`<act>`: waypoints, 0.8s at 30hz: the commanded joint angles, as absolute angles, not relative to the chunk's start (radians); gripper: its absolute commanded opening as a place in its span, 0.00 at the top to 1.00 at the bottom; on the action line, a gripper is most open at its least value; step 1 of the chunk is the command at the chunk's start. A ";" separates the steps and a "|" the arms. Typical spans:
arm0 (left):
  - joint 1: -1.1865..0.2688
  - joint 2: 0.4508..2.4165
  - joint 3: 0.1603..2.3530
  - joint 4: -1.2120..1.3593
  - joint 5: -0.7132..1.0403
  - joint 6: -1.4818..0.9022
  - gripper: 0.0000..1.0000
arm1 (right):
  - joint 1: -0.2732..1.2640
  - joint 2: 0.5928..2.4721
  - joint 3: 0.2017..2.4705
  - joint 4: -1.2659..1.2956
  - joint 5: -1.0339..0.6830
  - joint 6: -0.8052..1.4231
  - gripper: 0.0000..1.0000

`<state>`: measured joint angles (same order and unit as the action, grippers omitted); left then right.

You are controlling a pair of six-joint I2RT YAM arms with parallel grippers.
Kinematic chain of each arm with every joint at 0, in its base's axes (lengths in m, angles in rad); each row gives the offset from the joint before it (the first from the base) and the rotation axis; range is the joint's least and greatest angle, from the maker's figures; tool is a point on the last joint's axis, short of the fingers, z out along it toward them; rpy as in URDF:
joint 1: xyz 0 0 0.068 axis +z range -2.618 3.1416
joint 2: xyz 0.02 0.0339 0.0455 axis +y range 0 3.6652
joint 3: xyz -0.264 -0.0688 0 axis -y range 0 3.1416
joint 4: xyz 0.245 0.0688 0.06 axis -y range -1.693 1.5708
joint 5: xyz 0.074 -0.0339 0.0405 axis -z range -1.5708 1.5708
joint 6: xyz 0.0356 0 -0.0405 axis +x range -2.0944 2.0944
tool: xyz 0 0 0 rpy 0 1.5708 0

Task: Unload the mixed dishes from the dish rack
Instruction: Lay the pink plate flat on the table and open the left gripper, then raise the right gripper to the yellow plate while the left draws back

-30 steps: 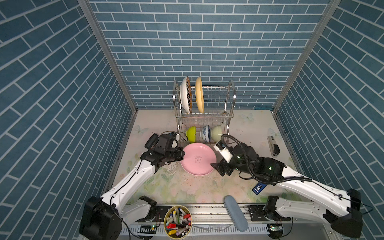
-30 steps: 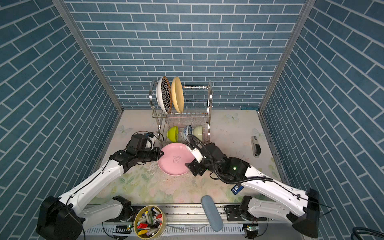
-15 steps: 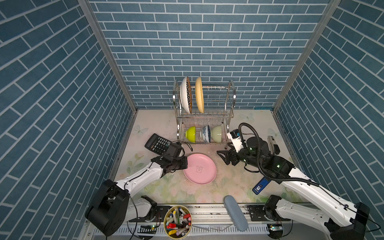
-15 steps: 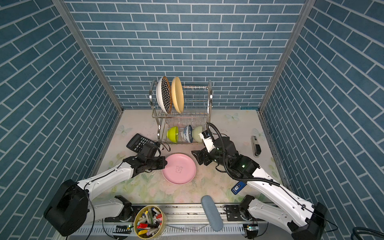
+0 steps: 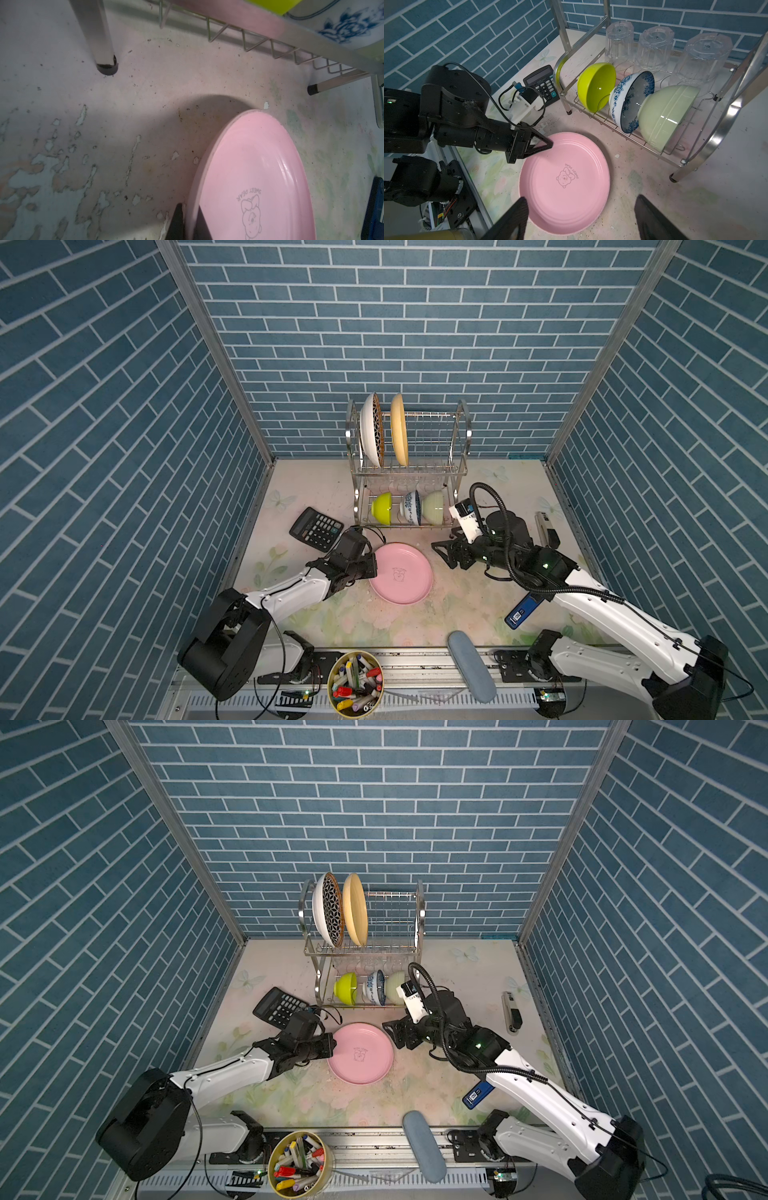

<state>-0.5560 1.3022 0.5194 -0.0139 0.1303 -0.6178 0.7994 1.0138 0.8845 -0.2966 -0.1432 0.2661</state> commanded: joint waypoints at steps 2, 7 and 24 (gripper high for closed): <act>-0.567 1.334 0.501 0.067 0.124 -0.637 0.88 | 0.783 1.016 0.862 -0.264 -0.170 0.290 0.19; -0.576 1.384 0.521 0.081 0.131 -0.632 0.71 | 0.766 1.012 0.874 -0.280 -0.172 0.282 0.19; -0.575 1.131 0.647 -0.177 -0.027 -0.530 0.50 | 0.721 1.022 0.945 -0.309 -0.184 0.232 0.19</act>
